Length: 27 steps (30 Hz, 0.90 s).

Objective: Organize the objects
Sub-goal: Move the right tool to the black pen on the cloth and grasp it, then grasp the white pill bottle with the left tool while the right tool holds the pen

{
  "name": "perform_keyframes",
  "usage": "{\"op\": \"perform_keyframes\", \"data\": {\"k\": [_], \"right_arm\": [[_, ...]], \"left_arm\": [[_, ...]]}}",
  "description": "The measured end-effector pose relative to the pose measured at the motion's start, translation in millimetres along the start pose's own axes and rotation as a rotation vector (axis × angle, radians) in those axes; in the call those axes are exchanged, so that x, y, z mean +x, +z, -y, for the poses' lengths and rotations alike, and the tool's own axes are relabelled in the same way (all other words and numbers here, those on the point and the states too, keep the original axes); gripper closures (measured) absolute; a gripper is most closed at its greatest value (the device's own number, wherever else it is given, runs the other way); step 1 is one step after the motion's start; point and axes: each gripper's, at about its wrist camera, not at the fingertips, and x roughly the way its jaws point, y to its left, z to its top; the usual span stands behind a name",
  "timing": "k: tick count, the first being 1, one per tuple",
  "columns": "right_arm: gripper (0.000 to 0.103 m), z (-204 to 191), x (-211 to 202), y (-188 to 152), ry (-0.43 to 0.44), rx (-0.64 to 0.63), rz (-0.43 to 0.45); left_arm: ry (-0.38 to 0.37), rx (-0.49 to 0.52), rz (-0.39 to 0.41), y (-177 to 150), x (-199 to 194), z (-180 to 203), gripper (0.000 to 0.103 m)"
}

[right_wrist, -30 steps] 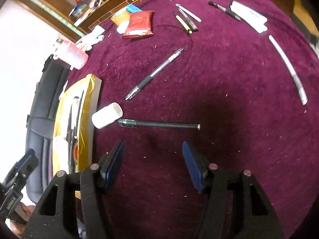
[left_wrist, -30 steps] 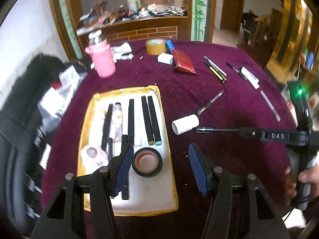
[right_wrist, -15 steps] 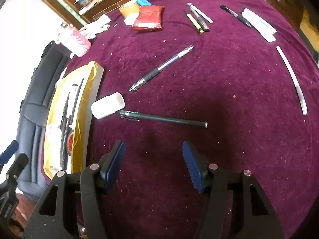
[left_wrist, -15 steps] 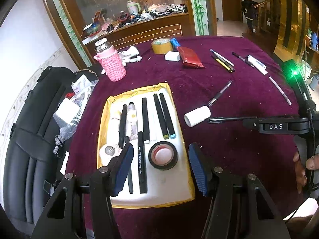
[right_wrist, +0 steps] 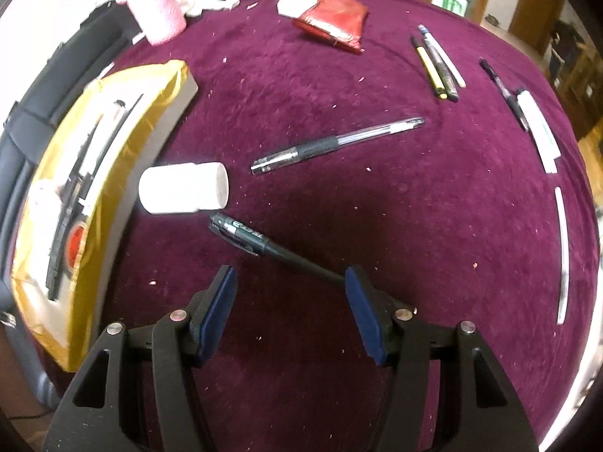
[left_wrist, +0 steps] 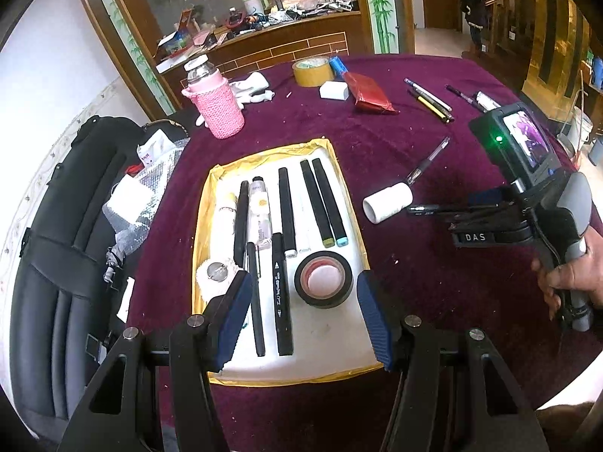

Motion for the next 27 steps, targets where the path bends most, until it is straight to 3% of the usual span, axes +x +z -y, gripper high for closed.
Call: {"op": "perform_keyframes", "data": {"k": [3,6,10,14,22,27], "right_arm": [[0.045,-5.4,2.8,3.1,-0.019,-0.030,-0.006],[0.070,-7.1,7.4,2.7,-0.024,-0.043,-0.028],[0.081,-0.9,6.7,1.5,-0.020,-0.021,-0.027],[0.094,17.4,4.0,-0.3,0.028,0.064,-0.045],[0.096,52.6,-8.9,-24.9,0.037,0.171,-0.065],[0.096,78.5,-20.0,-49.0,0.045,0.249,-0.072]], "left_arm": [[-0.007,-0.001,-0.015,-0.3,4.7,-0.2,0.051],[-0.023,-0.003,-0.028,0.6,9.3,-0.4,0.051],[-0.040,-0.001,-0.040,1.2,14.6,0.7,0.051],[-0.125,-0.051,-0.074,5.1,28.3,-7.4,0.051],[-0.202,-0.049,-0.058,37.6,52.8,-4.0,0.051],[-0.229,0.080,-0.027,60.9,68.2,31.2,0.051]]}}
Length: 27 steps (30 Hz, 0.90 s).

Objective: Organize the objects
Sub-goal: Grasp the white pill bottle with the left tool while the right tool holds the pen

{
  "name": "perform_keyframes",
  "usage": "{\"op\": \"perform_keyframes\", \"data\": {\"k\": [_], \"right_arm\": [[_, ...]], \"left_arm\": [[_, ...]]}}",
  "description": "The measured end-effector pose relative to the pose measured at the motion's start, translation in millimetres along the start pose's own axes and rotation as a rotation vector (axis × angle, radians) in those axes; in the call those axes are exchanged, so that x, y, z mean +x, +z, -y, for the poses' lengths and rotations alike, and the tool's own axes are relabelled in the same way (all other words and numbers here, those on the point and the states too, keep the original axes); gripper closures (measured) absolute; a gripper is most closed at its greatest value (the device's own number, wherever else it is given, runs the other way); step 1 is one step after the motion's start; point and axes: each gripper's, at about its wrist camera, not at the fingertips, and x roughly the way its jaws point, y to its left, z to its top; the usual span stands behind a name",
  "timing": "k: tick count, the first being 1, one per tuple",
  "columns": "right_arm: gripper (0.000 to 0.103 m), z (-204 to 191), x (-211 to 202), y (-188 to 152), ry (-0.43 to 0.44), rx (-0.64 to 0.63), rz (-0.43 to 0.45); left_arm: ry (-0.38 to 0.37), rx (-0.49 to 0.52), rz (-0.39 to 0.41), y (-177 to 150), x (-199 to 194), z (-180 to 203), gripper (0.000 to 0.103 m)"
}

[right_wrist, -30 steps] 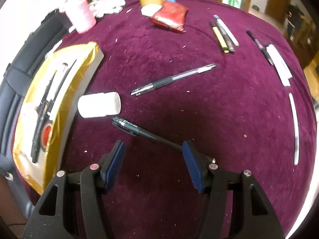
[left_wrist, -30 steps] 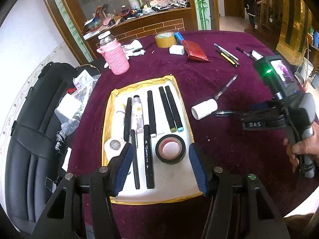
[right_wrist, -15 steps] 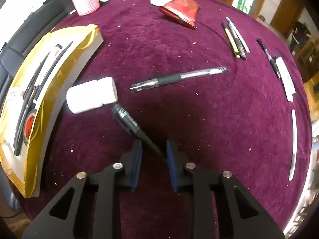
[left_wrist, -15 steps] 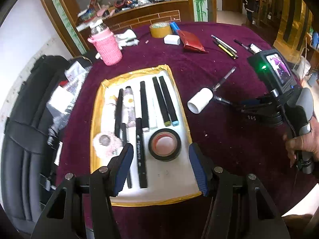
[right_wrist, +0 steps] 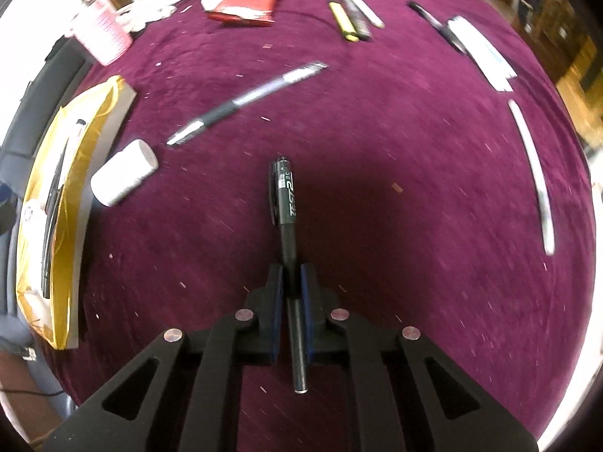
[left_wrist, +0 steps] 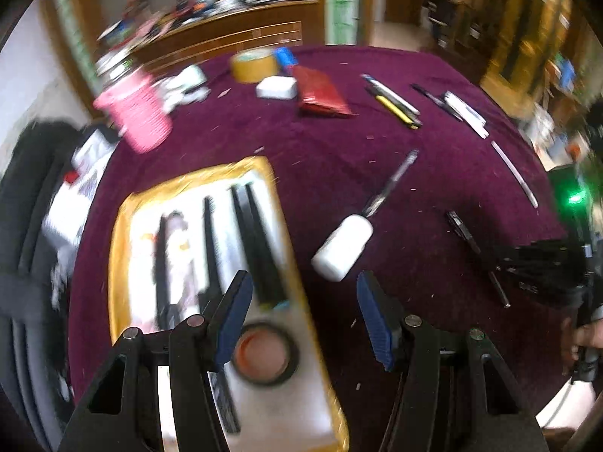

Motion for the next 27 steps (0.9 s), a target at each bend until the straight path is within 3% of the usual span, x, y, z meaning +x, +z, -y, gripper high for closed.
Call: {"op": "perform_keyframes", "data": {"k": [4,6,12,19,24,25,27], "right_arm": [[0.096,16.5,-6.7,-13.9,0.019,0.054,-0.007],[0.096,21.3,-8.7,-19.2,0.029,0.075,-0.007],[0.096,26.7,-12.4,-32.9,0.047,0.104,-0.006],[0.096,29.6,-12.0,-36.1,0.062,0.128,0.003],[0.096,27.9,-12.7,-37.5,0.052,0.124,0.016],[0.096,28.0,-12.8,-37.6,0.051,0.124,0.017],[0.096,26.6,-13.0,-38.4,0.041,0.118,0.024]], "left_arm": [[-0.035,0.133,-0.004,17.4,26.3,24.2,0.051],[-0.012,0.188,-0.016,23.4,42.1,30.7,0.052],[-0.020,0.267,-0.099,25.0,77.1,39.2,0.052],[-0.019,0.265,-0.153,24.0,103.2,43.0,0.051],[-0.041,0.234,-0.137,24.5,103.9,41.3,0.052],[-0.041,0.236,-0.131,23.8,103.4,42.1,0.054],[-0.067,0.218,-0.130,22.3,101.4,43.0,0.070]]}}
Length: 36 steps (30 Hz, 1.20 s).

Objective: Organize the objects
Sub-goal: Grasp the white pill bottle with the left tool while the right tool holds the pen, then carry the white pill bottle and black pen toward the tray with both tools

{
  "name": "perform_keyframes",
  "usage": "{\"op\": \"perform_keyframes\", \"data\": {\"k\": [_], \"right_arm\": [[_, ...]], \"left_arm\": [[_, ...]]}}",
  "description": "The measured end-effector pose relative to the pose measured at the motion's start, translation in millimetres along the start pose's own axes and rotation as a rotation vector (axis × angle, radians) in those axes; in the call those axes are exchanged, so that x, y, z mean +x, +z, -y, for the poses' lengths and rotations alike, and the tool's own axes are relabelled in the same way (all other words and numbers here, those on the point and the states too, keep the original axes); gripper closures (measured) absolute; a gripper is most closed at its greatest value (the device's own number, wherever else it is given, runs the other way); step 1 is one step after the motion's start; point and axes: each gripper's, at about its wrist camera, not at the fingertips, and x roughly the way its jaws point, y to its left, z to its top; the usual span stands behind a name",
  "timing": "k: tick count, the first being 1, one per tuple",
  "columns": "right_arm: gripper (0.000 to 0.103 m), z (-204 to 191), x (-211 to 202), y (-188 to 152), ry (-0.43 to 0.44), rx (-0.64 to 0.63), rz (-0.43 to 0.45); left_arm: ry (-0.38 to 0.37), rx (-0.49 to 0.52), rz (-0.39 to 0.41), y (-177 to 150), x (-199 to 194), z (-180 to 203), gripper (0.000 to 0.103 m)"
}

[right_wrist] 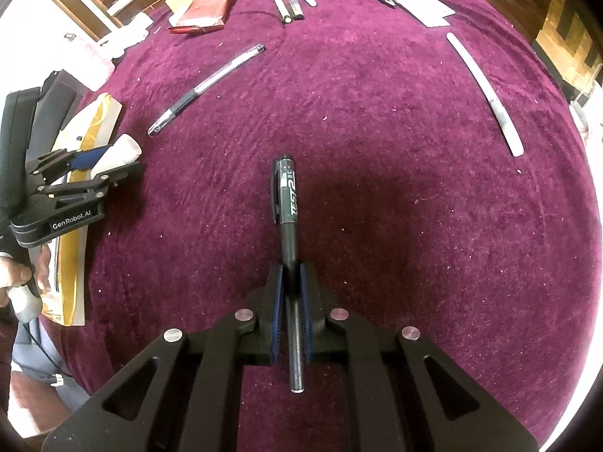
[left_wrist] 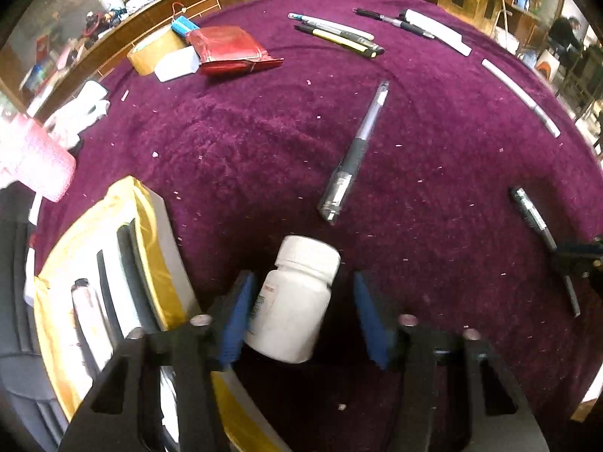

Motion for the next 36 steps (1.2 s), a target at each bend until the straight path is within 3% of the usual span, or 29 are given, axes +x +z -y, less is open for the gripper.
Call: {"op": "perform_keyframes", "data": {"k": [1,9,23,36], "right_arm": [[0.096,-1.1,0.0,-0.2,-0.007,-0.005,0.004],[0.096,-10.8,-0.3,-1.7,-0.070,-0.058,0.016],[0.097,-0.2,-5.2,-0.8,0.027,0.006,0.025],[0.097,3.2,-14.1,-1.9,0.138,0.066,0.023]], "left_arm": [[0.009,-0.003,0.007,-0.8,-1.9,1.5,0.074],[-0.030,-0.019,0.025,-5.6,-10.3,8.7,0.074],[-0.110,-0.074,0.061,-19.8,-45.7,24.0,0.074],[-0.100,-0.097,0.077,-36.8,-69.1,35.2,0.074]]}}
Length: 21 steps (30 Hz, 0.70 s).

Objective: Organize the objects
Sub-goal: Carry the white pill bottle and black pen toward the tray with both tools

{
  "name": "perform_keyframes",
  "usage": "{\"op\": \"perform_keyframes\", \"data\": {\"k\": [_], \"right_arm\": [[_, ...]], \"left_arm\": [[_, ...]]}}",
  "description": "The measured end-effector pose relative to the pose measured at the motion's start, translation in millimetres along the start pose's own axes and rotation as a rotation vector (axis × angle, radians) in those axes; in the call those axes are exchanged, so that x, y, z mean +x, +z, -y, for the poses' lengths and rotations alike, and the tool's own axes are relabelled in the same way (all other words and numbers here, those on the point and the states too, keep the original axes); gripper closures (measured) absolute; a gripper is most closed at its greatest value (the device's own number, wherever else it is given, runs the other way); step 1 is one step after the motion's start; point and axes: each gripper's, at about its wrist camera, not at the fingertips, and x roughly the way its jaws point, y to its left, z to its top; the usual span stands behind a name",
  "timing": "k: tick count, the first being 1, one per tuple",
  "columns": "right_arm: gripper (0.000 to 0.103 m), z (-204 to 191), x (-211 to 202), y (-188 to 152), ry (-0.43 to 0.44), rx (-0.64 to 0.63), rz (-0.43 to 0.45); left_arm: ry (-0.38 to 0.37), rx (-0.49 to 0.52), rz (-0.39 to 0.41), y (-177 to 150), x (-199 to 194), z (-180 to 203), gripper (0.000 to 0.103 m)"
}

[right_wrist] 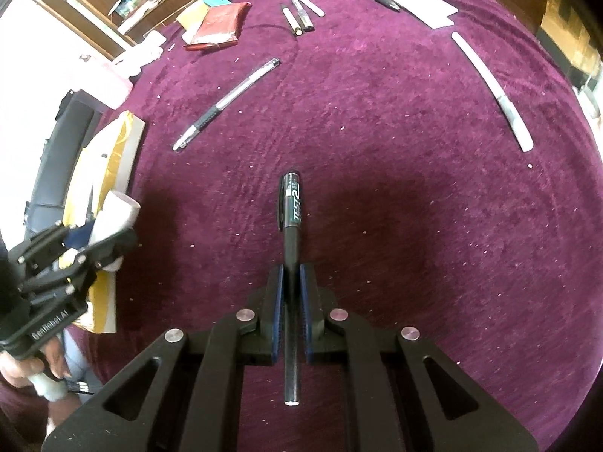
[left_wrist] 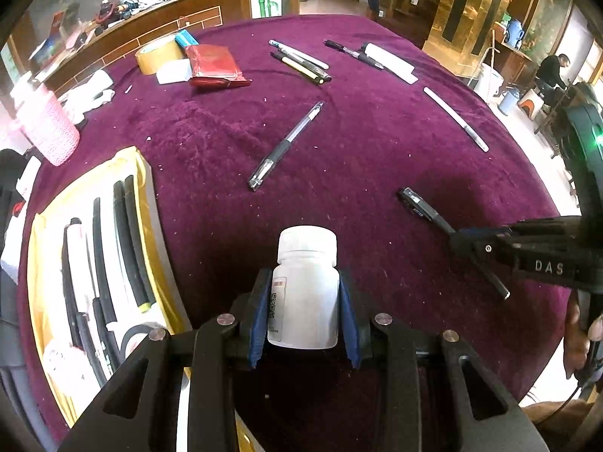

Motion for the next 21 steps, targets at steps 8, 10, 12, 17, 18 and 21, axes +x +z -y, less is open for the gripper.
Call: {"op": "perform_keyframes", "data": {"k": [8,10,12,17,18,21], "right_arm": [[0.097,-7.7,9.8,-1.6,-0.034,-0.022,-0.029],[0.097,-7.8,17.6,-0.1,-0.041,-0.016,-0.038],[0.097,-11.9,19.5,5.9,-0.070,-0.031,-0.018],[0.097,-27.8,27.8,15.6,-0.141,-0.078,0.027],[0.097,-29.1,28.5,17.0,-0.151,-0.082,0.034],[0.097,-34.8,31.3,20.8,-0.183,-0.098,0.040]], "left_arm": [[0.002,-0.034,0.008,-10.2,-13.2,-2.8,0.074],[-0.001,-0.048,-0.006,-14.4,-10.9,-4.5,0.074],[-0.003,-0.059,-0.015,-18.3,-9.3,-6.4,0.074],[0.001,-0.078,-0.026,-25.2,-7.6,-10.1,0.074],[0.004,-0.081,-0.026,-26.4,-7.7,-10.6,0.074],[0.009,-0.089,-0.024,-29.3,-9.2,-12.8,0.074]]}}
